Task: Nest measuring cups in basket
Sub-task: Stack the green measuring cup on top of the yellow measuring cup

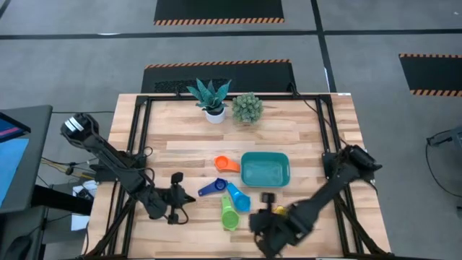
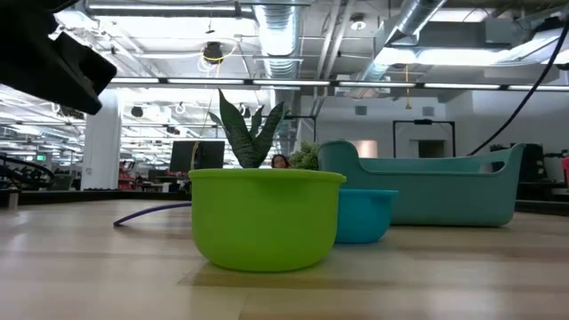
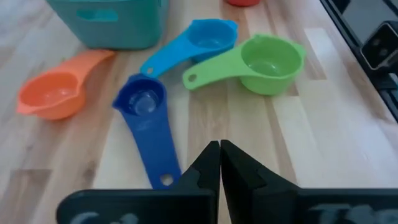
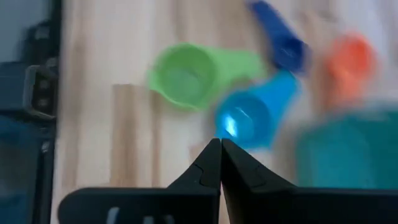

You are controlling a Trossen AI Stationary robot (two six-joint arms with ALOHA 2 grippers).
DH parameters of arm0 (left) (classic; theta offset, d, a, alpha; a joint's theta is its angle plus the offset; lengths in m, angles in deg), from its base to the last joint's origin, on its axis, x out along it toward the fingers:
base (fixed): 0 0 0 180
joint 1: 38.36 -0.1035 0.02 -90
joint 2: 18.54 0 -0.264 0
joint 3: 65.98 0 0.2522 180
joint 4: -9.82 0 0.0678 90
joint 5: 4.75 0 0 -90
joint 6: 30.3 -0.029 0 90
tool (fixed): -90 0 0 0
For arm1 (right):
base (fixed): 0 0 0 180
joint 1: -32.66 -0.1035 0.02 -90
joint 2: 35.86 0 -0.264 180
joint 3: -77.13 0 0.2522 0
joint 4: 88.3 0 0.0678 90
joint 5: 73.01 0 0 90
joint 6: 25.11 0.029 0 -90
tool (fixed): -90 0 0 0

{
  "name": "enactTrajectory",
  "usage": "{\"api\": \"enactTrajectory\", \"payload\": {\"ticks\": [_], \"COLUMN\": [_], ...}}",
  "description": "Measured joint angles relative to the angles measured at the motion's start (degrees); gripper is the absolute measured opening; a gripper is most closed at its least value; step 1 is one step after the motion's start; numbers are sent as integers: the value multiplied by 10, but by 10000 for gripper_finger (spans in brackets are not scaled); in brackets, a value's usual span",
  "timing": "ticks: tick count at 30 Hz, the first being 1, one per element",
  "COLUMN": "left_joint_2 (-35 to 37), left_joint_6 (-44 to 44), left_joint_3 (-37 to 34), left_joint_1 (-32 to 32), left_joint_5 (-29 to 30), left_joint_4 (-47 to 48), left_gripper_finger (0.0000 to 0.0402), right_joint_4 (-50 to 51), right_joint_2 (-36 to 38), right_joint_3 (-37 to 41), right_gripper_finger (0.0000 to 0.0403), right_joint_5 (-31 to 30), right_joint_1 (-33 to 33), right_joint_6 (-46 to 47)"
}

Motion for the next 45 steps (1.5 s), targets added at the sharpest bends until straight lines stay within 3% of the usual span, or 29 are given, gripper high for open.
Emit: {"api": "enactTrajectory", "payload": {"ticks": [5, 11, 17, 22, 29, 45], "left_joint_2": [0, 0, 0, 0, -1, -1], "left_joint_6": [-30, -32, -32, -32, -29, -32], "left_joint_3": [0, 0, 1, 1, 1, 1], "left_joint_1": [0, 0, 0, 0, 0, -1], "left_joint_5": [2, 3, 4, 13, 14, 15], "left_joint_4": [0, 2, 2, 2, 4, 1], "left_gripper_finger": [0, 0, 0, 0, 0, 0], "right_joint_4": [-121, -123, -161, -176, -233, -201], "right_joint_2": [0, 0, 0, -1, -63, -134], "right_joint_3": [34, 47, 48, 48, 35, 17], "right_gripper_finger": [26, 33, 90, 156, 226, 233], "right_joint_5": [117, 200, 275, 274, 280, 266], "right_joint_1": [49, 86, 100, 103, 103, 109], "right_joint_6": [-179, -219, -270, -305, -356, -388]}}
